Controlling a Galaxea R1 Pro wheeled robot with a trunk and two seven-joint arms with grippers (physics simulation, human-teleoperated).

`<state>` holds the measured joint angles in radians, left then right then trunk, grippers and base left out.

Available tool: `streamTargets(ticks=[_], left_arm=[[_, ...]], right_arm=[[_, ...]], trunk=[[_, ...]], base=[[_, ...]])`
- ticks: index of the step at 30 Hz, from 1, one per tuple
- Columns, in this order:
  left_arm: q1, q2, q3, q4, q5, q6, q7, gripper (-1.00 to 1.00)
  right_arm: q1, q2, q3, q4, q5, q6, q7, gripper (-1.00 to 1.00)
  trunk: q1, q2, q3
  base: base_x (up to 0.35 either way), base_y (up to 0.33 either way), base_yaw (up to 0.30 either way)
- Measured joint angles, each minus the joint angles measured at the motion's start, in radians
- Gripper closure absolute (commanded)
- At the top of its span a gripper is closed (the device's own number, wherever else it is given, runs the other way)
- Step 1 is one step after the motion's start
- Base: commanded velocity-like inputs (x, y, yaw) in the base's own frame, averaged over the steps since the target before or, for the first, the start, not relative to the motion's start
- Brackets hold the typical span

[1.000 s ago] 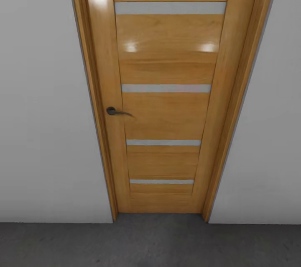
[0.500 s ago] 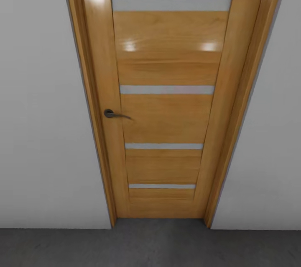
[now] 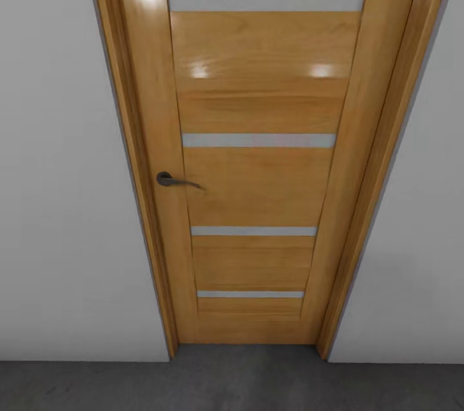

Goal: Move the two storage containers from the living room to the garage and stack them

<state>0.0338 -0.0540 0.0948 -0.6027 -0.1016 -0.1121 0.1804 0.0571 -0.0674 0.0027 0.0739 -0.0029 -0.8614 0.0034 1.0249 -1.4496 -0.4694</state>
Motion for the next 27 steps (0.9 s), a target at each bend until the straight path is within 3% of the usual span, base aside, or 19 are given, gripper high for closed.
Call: streamTargets(ticks=[7, 10, 14, 18, 22, 25, 27], left_arm=[[-0.001, -0.007, 0.0, -0.037, 0.0, 0.006, 0.002, -1.0], [-0.011, -0.046, 0.001, -0.152, -0.006, 0.057, 0.007, -1.0], [-0.053, -0.119, 0.0, -0.324, -0.01, 0.246, 0.013, -1.0], [-0.089, -0.12, -0.024, -0.496, -0.012, 0.339, 0.014, -1.0], [-0.129, -0.12, -0.097, -0.636, -0.011, 0.431, 0.024, -1.0], [-0.163, -0.121, -0.111, -0.677, -0.01, 0.44, 0.031, -1.0], [-0.221, -0.121, -0.115, -0.682, -0.009, 0.441, 0.032, -1.0]], right_arm=[[0.0, -0.001, 0.001, 0.0, 0.003, -0.004, 0.002, -1.0], [0.0, -0.001, 0.002, 0.0, 0.003, -0.007, 0.002, -1.0], [0.0, -0.001, 0.002, 0.0, 0.003, -0.007, 0.002, -1.0], [0.0, 0.0, 0.002, 0.0, 0.003, -0.006, 0.002, -1.0], [0.0, 0.0, 0.002, 0.0, 0.003, -0.005, 0.002, -1.0], [0.0, 0.0, 0.002, 0.0, 0.003, -0.005, 0.002, -1.0], [0.0, 0.0, 0.001, 0.0, 0.002, -0.004, 0.001, -1.0]], trunk=[[0.0, 0.0, 0.0], [0.0, 0.0, 0.0], [0.0, 0.0, 0.0], [0.0, 0.0, 0.0], [0.0, 0.0, 0.0], [0.0, 0.0, 0.0], [0.0, 0.0, 0.0]], base=[[0.0, 0.0, 0.0], [0.0, 0.0, 0.0], [0.0, 0.0, 0.0], [0.0, 0.0, 0.0], [0.0, 0.0, 0.0], [0.0, 0.0, 0.0], [0.0, 0.0, 0.0]])
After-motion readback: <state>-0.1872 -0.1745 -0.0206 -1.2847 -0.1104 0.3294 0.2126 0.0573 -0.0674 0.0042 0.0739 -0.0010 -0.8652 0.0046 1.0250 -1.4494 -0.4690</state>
